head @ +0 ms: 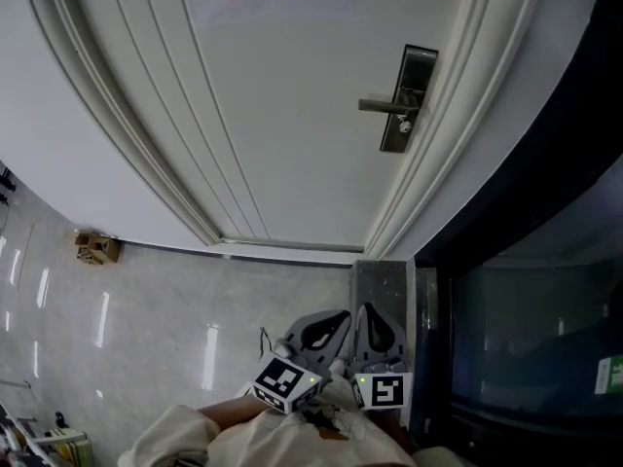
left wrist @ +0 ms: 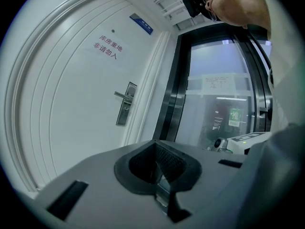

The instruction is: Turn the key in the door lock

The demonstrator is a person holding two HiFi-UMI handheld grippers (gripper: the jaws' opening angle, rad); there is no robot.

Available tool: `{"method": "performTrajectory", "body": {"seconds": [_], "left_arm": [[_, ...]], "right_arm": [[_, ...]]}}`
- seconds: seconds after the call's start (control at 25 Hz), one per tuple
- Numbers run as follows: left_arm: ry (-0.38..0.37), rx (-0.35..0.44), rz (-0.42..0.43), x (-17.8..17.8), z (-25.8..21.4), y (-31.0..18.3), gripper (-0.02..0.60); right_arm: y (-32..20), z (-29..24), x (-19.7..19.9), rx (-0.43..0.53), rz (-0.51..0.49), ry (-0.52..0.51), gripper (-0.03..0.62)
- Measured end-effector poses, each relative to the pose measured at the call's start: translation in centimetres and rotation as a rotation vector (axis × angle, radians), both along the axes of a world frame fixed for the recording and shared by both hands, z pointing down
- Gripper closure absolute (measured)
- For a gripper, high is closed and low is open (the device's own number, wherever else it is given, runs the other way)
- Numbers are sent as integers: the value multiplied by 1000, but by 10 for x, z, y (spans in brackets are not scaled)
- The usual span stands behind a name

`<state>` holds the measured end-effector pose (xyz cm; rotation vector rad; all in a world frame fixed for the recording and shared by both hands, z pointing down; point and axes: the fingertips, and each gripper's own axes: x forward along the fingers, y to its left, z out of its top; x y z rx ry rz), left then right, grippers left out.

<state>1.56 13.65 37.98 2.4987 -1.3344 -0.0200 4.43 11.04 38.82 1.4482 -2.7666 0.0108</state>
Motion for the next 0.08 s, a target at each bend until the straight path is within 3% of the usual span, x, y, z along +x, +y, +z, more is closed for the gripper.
{"method": "performTrajectory", "body": {"seconds": [0.08], "left_arm": [[4, -3, 1, 2, -2, 2, 581]], "right_arm": [[1, 0, 3, -7, 2, -4, 588]]}}
